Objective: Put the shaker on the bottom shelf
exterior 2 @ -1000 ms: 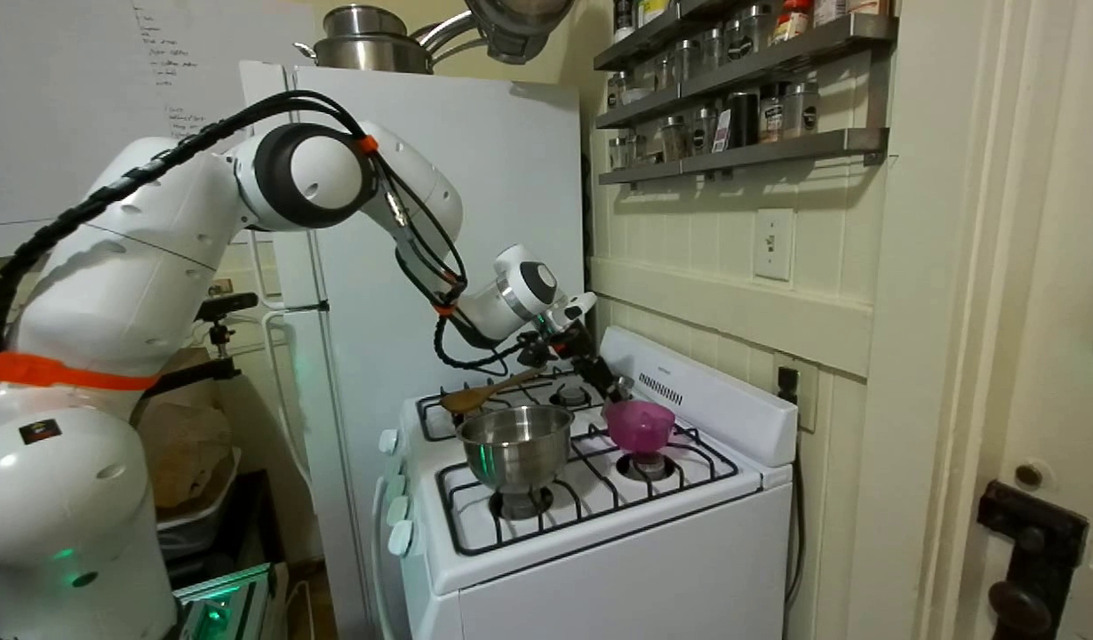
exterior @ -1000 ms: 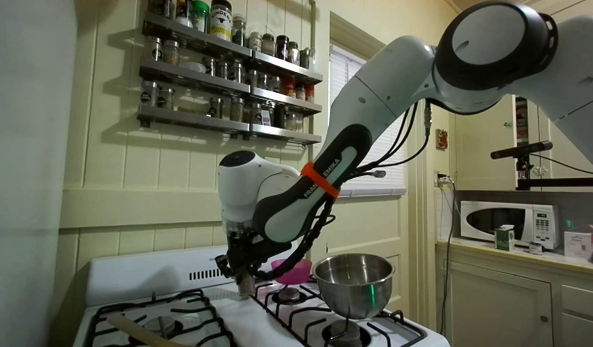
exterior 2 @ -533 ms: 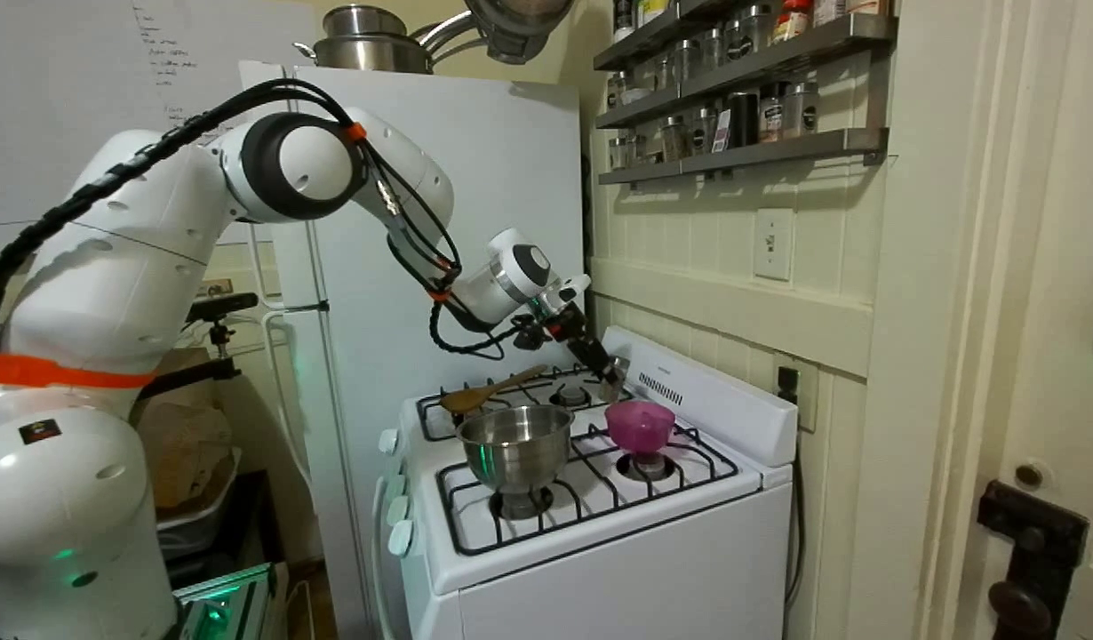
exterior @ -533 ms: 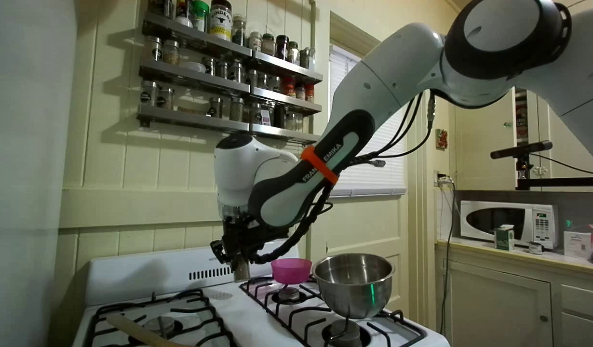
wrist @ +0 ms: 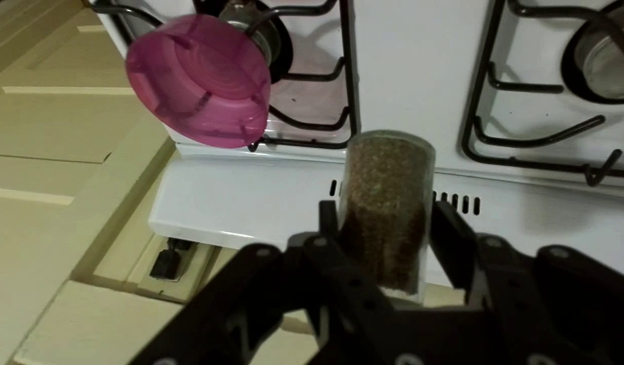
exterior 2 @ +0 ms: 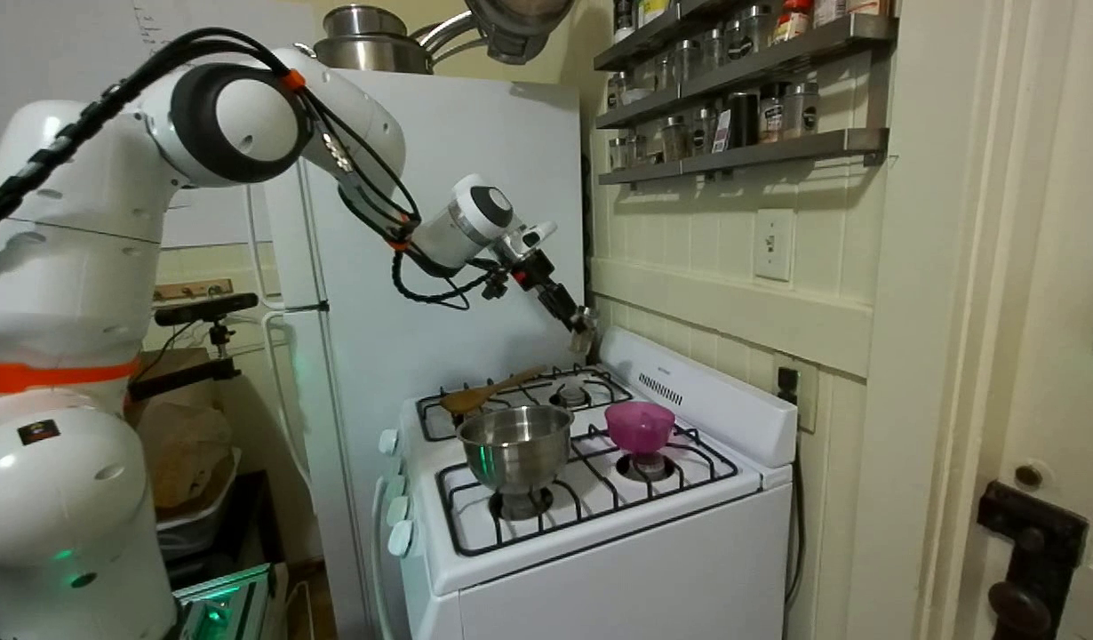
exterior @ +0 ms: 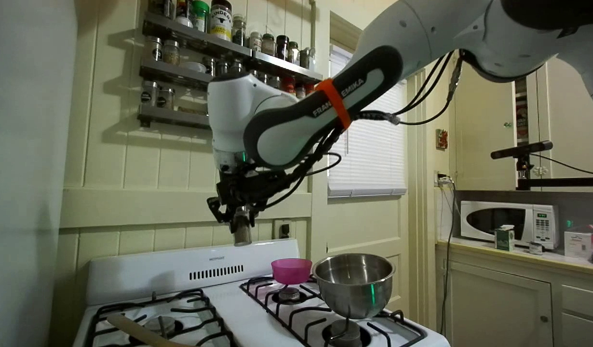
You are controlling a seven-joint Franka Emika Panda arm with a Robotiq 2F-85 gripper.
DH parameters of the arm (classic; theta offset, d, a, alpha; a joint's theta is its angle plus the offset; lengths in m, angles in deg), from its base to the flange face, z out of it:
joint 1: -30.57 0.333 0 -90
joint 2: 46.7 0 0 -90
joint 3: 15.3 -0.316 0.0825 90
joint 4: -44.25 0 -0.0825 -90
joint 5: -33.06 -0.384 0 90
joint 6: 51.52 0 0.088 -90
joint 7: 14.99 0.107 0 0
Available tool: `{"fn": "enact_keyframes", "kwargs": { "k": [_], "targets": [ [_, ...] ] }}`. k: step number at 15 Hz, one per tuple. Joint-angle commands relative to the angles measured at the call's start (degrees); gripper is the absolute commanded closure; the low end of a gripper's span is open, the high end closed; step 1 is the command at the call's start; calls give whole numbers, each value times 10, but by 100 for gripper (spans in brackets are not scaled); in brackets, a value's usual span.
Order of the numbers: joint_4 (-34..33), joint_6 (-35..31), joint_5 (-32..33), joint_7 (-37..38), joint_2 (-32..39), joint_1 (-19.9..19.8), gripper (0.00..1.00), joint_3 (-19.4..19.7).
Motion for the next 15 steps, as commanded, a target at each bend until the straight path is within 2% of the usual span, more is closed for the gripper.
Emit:
{"fn": "enact_keyframes", "kwargs": {
  "k": [1,6,7,8,12,13,15],
  "targets": [
    [57,72,-26,9,-103,-14,76,-40],
    [83,202,-38,24,-214,-42,76,-82],
    [39,184,-29,11,-159,-47,76,-93],
    [43,190,-30,9,-174,-53,51,-99],
    [41,190,-29,9,-164,-58,51,-105],
    [40,190,-29,9,-159,-58,76,-104],
    [31,222,-9,6,-164,-65,76,-105]
  ]
}}
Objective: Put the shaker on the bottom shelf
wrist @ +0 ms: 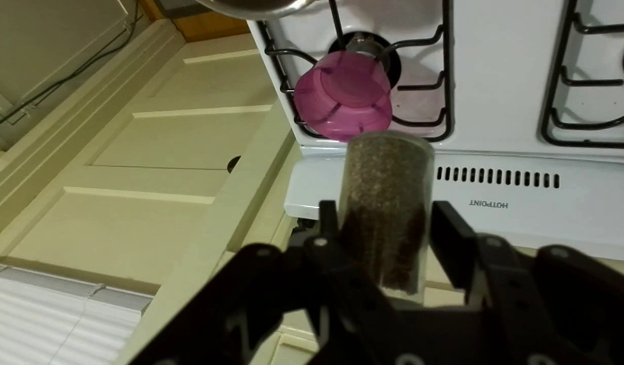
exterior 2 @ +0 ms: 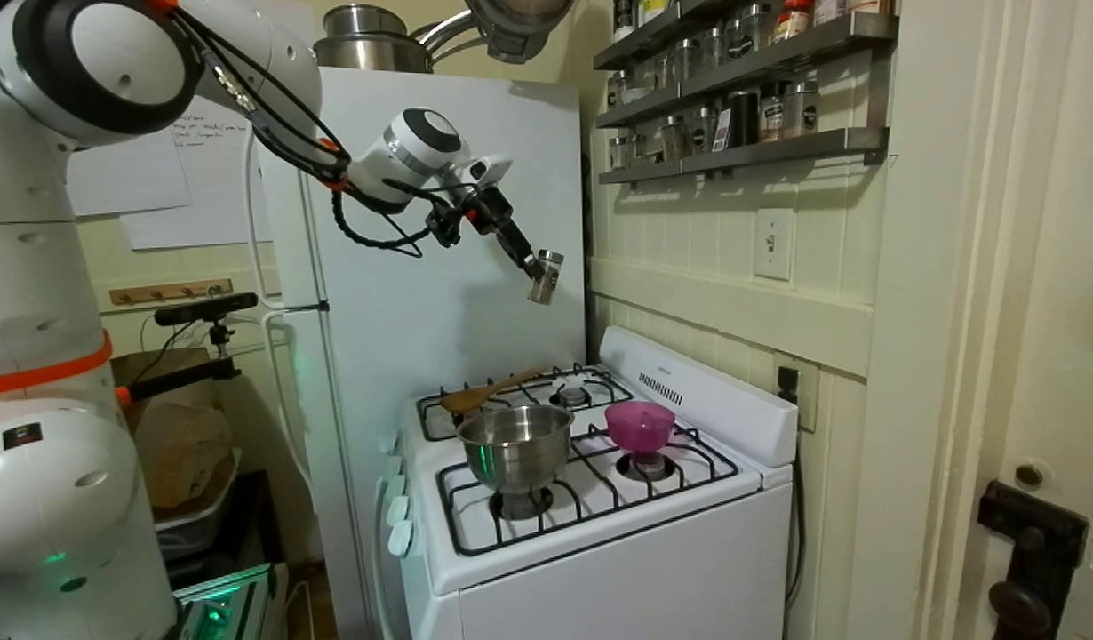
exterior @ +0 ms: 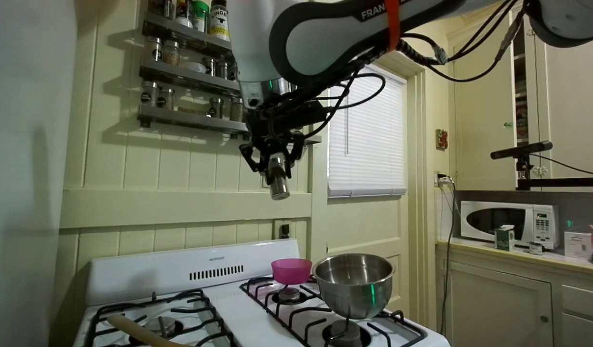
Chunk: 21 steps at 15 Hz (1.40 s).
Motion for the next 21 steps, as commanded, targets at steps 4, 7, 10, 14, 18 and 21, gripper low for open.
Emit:
{"fn": "enact_keyframes", "kwargs": {
  "k": [4,7,10,14,18,21],
  "targets": [
    [-13,103,51,5,-48,-43,76,-9],
    [-8,144,60,11,-83,-67,76,-6],
    [-3,148,89,7,-111,-93,76,-1],
    [-17,98,161,-26,-118,-128,76,20],
    [-24,44,181,-26,-110,-142,51,33],
    [-29,6,183,-35,-106,-155,51,49]
  ]
}}
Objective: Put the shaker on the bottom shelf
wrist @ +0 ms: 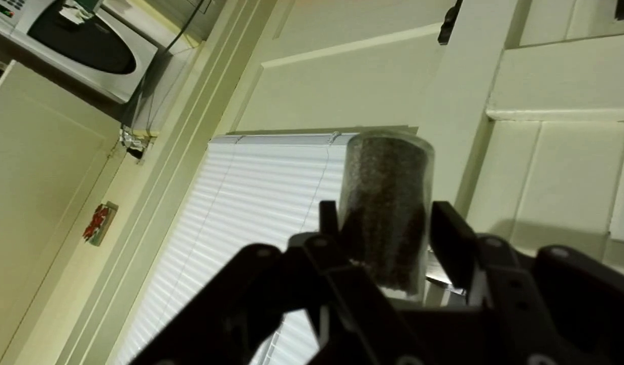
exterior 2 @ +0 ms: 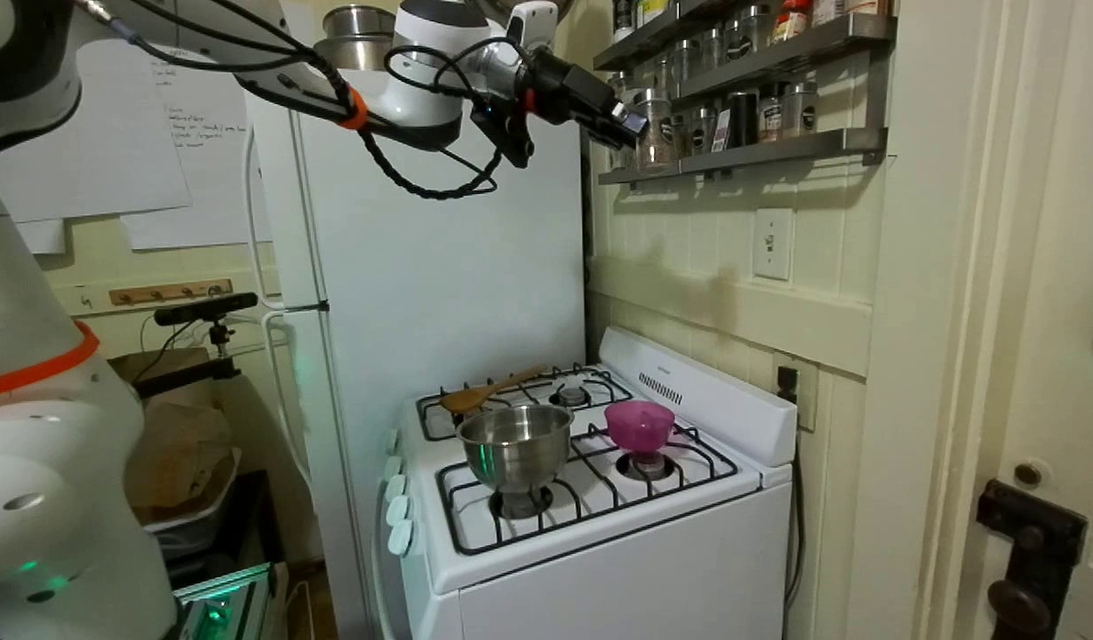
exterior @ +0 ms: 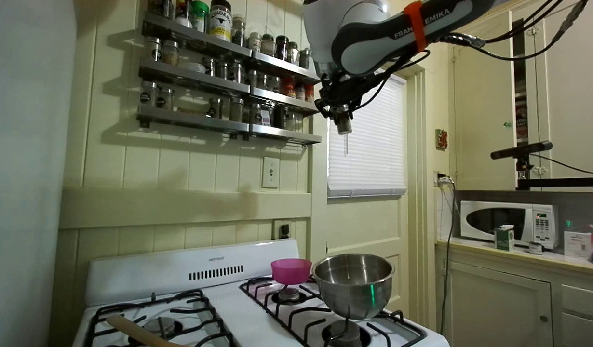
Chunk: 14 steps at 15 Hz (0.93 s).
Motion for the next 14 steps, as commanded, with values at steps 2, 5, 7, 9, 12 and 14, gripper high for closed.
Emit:
{"fn": "enact_keyframes", "kwargs": {
  "k": [2,5,7,9,12,14],
  "targets": [
    [-4,2,-1,-1,2,-4,51,-7],
    [-23,-17,43,9,22,-19,76,0],
    [-46,-37,70,5,38,-29,76,12],
    [-74,-58,91,4,58,-38,76,24],
    [-115,-113,101,4,91,-47,76,41],
    [-133,-173,87,-5,107,-51,76,52]
  ]
}}
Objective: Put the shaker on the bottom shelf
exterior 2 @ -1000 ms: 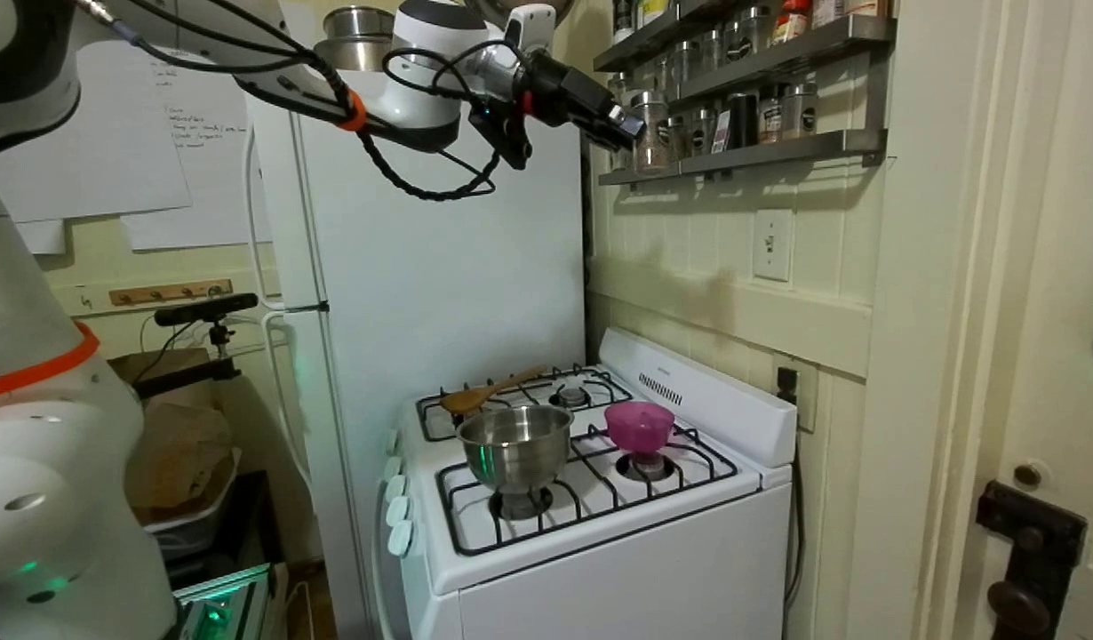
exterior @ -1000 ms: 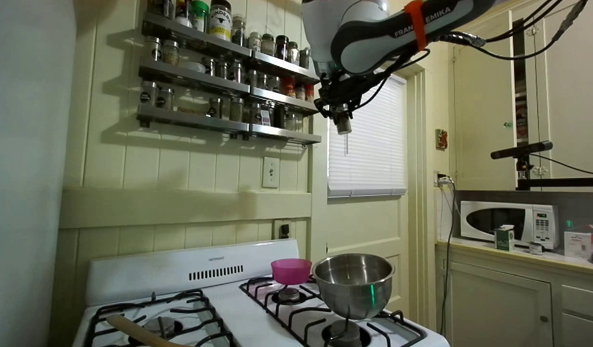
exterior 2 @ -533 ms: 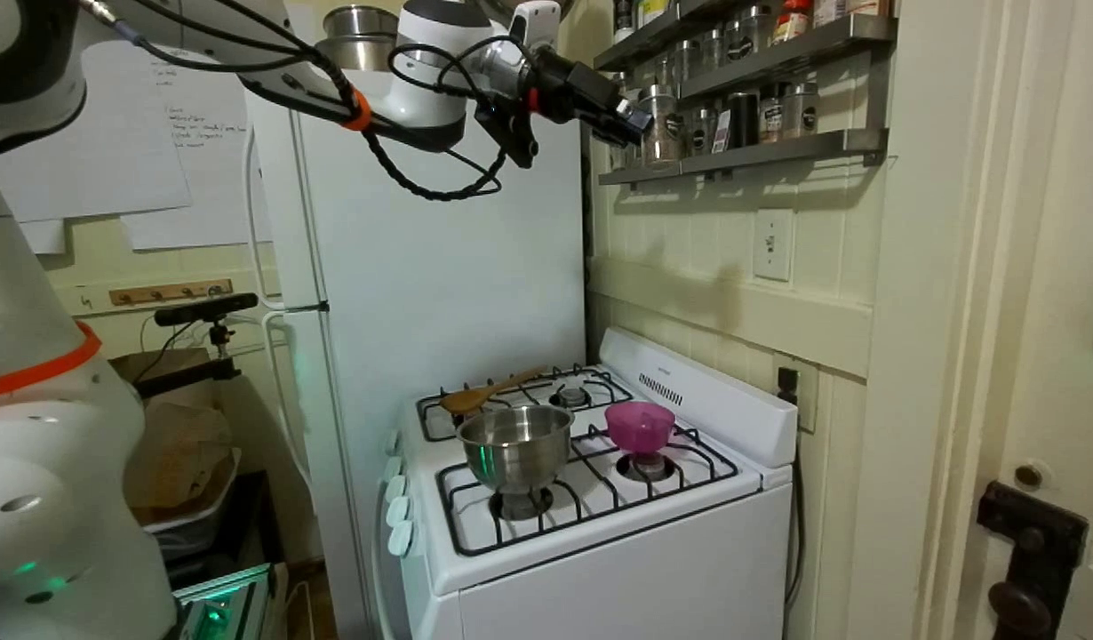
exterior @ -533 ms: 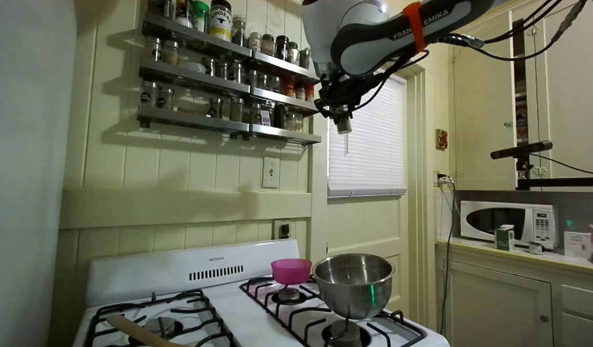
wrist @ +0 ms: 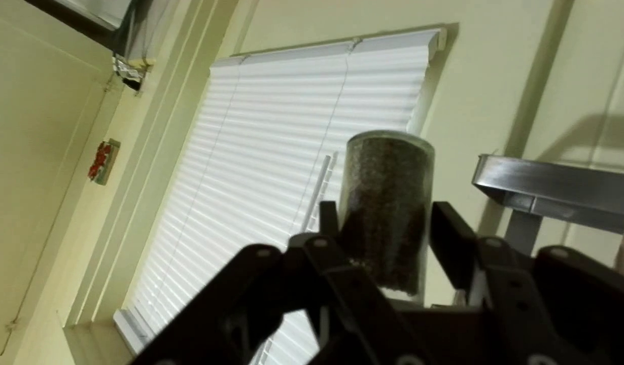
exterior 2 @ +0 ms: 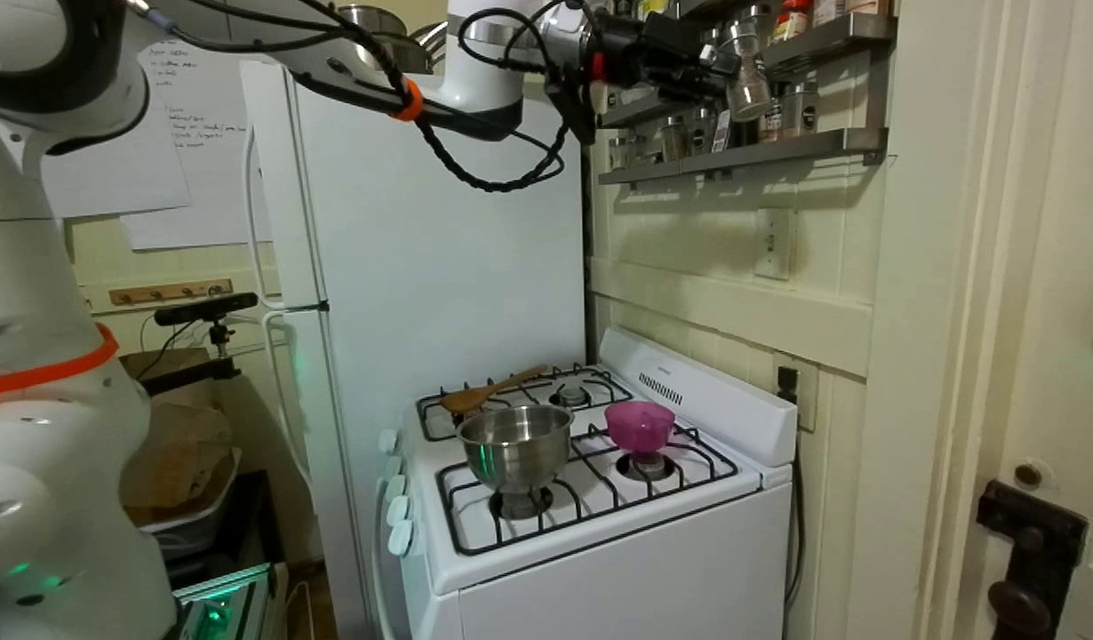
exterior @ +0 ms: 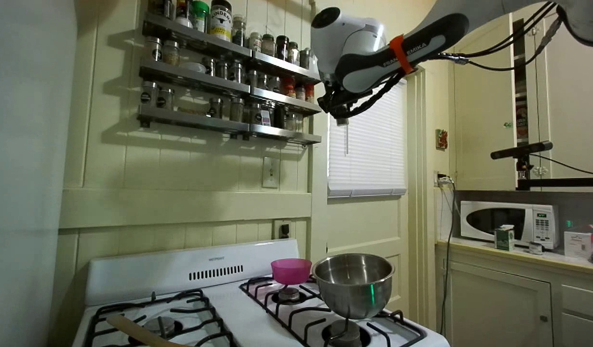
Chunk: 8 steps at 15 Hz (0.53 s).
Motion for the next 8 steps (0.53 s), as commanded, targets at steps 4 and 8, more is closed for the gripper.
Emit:
{"fn": "enact_keyframes", "kwargs": {
  "k": [4,8],
  "targets": [
    [-67,-135,-11,-16,61,-10,76,23],
    [-73,-185,-28,-34,78,-13,76,33]
  ]
}}
